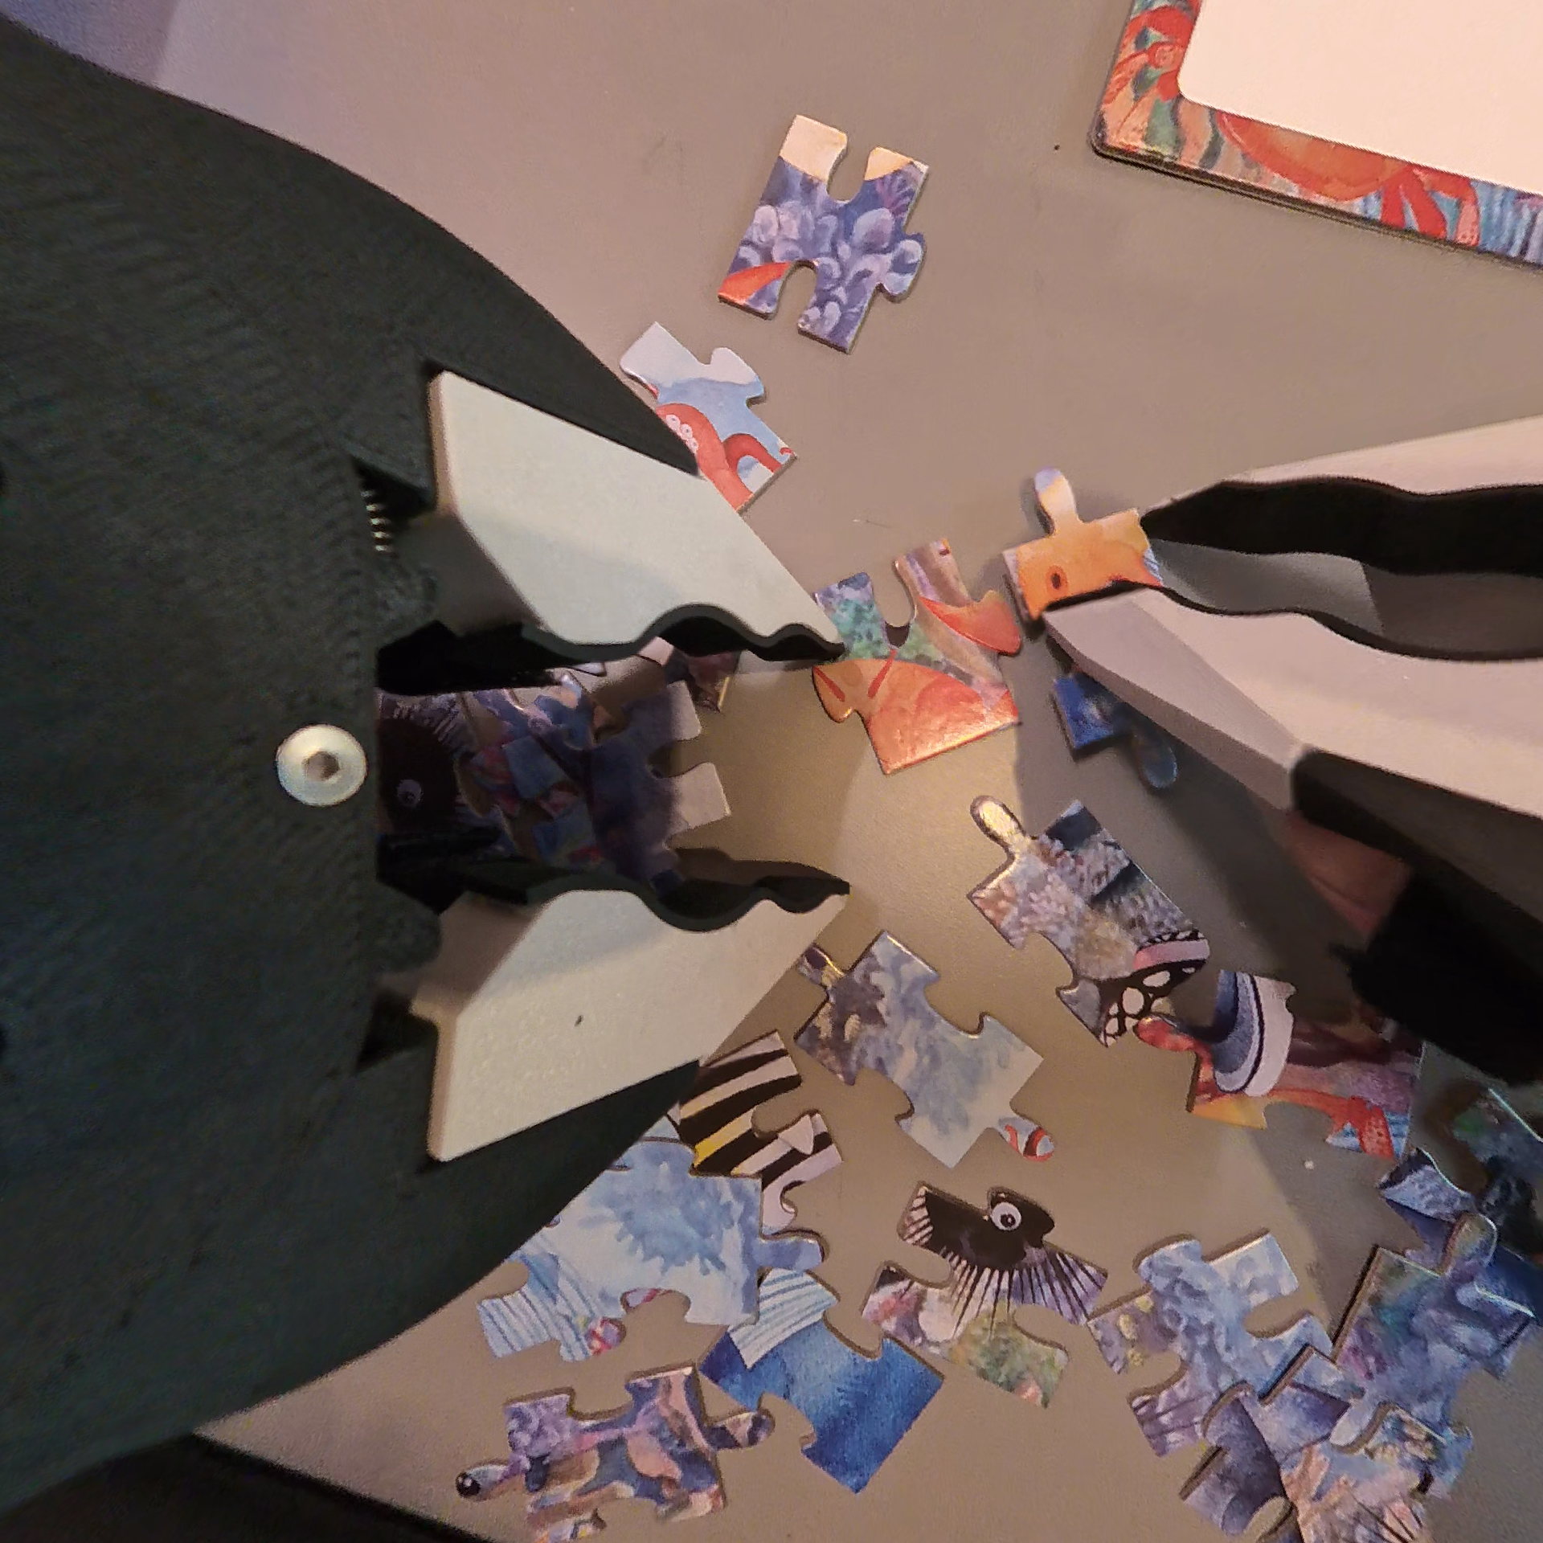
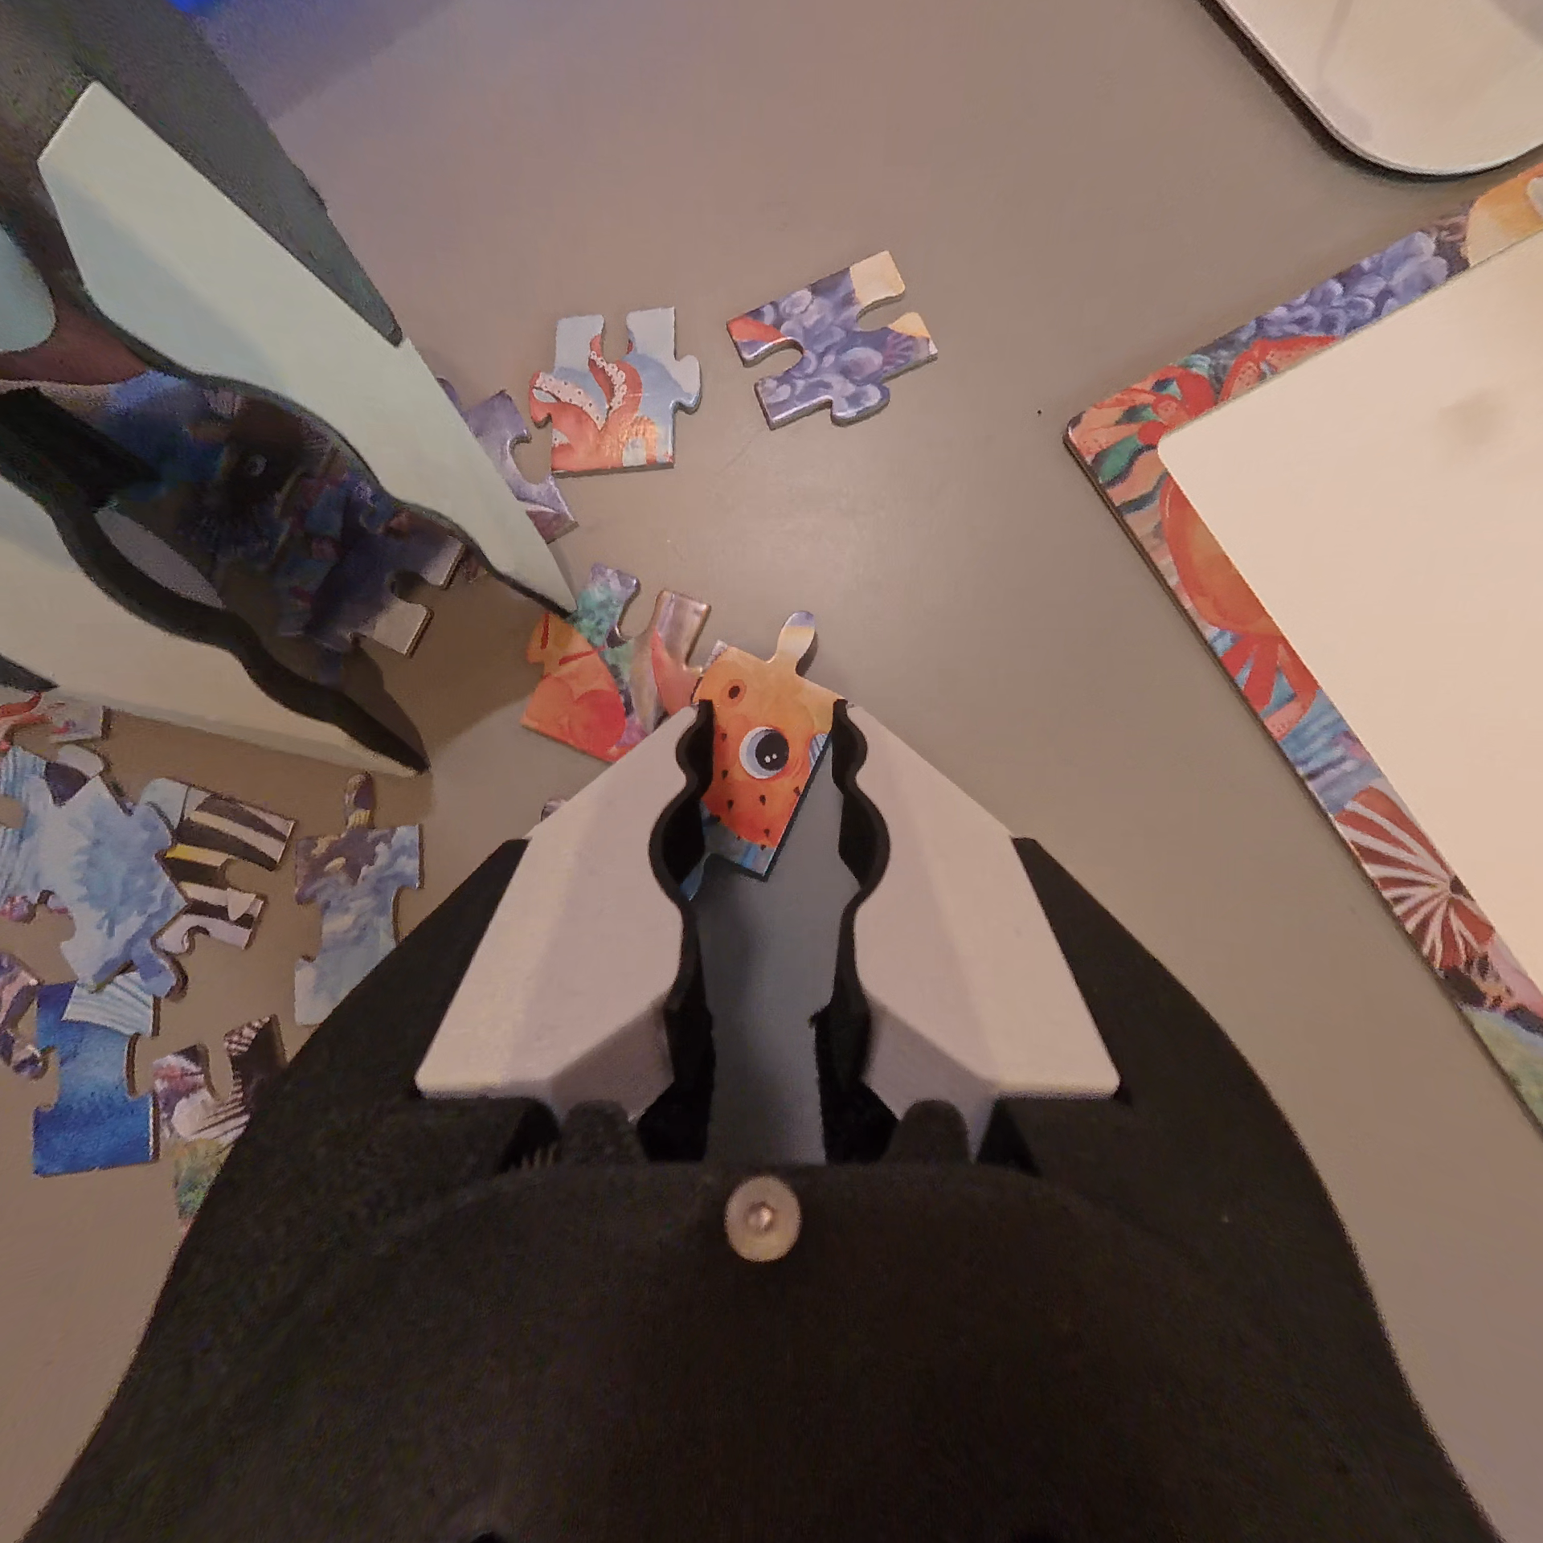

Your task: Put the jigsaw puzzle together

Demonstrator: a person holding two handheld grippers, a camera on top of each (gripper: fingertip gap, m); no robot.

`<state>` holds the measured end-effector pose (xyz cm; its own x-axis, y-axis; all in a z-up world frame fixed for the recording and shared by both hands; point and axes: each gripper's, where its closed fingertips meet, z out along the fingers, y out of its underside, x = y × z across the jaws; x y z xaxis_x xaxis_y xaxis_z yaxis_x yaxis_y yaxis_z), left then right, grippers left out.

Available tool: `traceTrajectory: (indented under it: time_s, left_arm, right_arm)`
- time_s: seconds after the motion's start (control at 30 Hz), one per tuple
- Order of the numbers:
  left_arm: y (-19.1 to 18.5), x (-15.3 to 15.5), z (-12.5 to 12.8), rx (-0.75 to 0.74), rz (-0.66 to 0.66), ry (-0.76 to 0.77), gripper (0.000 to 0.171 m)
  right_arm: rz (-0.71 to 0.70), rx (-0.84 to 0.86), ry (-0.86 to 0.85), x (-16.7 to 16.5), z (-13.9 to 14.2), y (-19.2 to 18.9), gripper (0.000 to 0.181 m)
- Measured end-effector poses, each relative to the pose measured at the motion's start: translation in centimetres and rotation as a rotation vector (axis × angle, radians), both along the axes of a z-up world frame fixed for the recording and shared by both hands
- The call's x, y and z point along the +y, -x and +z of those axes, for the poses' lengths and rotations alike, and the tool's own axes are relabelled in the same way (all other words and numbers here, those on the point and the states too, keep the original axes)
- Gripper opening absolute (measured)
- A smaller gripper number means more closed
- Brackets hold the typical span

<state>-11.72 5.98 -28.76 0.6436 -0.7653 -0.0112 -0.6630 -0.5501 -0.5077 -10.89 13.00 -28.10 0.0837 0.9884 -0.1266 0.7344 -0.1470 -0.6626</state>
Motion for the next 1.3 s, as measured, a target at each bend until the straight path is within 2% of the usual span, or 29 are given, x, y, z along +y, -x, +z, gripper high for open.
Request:
traceTrajectory:
  time_s: [0.3,0.43,0.57,0.83,1.13,1.3]
  left_arm:
    - [-0.3,0.0,0.0,-0.005,-0.012,-0.004,0.049]
    - [-0.3,0.0,0.0,-0.007,-0.013,-0.005,0.049]
    - [-0.2,0.0,0.0,-0.008,-0.013,-0.005,0.048]
    - [-0.2,0.0,0.0,-0.006,-0.012,-0.005,0.048]
    - [-0.2,-0.1,0.0,-0.003,-0.012,-0.001,0.049]
    - [-0.6,0.0,0.8,-0.052,-0.013,-0.007,0.049]
  right_arm:
    - [0.048,-0.037,-0.070,-0.2,0.2,1.0,0.032]
    - [0.092,-0.027,-0.093,-0.6,1.0,0.9,0.021]
    - [0.156,-0.084,-0.119,-1.4,-0.2,0.3,0.010]
    - [0.155,-0.110,-0.136,-1.4,-0.3,-0.1,0.004]
    - [0.120,-0.096,-0.070,-2.3,0.0,0.1,0.000]
    - [0.125,-0.068,-0.068,-2.1,1.5,-0.6,0.000]
